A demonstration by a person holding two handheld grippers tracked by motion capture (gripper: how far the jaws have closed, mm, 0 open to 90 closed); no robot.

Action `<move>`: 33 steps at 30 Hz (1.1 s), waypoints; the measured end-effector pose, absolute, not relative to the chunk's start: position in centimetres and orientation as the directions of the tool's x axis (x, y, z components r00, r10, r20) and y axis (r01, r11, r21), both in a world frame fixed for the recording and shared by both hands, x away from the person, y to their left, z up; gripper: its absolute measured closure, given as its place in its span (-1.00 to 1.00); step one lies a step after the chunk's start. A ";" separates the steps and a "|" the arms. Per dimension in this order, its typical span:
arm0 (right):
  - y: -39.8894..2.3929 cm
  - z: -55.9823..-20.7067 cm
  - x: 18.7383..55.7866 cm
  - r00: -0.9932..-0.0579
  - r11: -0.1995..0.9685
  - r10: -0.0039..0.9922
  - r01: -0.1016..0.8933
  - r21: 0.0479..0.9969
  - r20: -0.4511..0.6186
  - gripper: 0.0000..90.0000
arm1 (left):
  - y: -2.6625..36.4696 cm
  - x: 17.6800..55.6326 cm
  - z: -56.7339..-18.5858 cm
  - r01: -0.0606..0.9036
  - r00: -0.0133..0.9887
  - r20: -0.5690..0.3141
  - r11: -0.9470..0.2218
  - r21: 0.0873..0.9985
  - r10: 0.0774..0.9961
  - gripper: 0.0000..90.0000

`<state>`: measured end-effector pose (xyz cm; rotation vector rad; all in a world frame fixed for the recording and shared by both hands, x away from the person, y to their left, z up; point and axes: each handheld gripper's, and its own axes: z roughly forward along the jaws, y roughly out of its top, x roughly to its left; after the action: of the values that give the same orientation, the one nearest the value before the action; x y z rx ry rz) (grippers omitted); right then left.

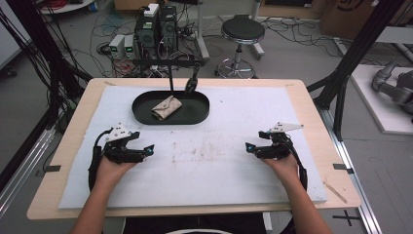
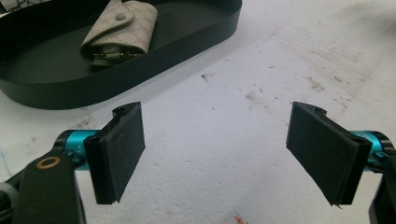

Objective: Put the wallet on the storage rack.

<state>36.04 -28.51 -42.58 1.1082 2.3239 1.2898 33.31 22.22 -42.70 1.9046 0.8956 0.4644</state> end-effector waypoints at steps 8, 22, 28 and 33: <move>-29.1 -42.4 35.9 -0.658 0.304 0.743 0.497 0.813 0.124 -0.61 | 21.9 33.2 -42.7 0.383 0.672 -0.050 -0.289 0.878 0.739 -0.57; -29.7 -42.4 36.0 -0.645 0.293 0.753 0.503 0.813 0.128 -0.61 | 21.9 33.2 -42.7 0.386 0.671 -0.050 -0.291 0.875 0.739 -0.57; -29.5 -42.4 36.0 -0.646 0.300 0.754 0.501 0.812 0.121 -0.61 | 21.9 33.2 -42.7 0.386 0.672 -0.053 -0.288 0.876 0.739 -0.57; -29.6 -42.4 36.0 -0.643 0.299 0.757 0.502 0.812 0.119 -0.61 | 21.9 33.3 -42.7 0.387 0.670 -0.056 -0.283 0.878 0.740 -0.57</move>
<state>35.96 -29.59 -42.38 1.1440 2.2835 1.2658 33.29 21.90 -42.69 1.9038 0.8826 0.4519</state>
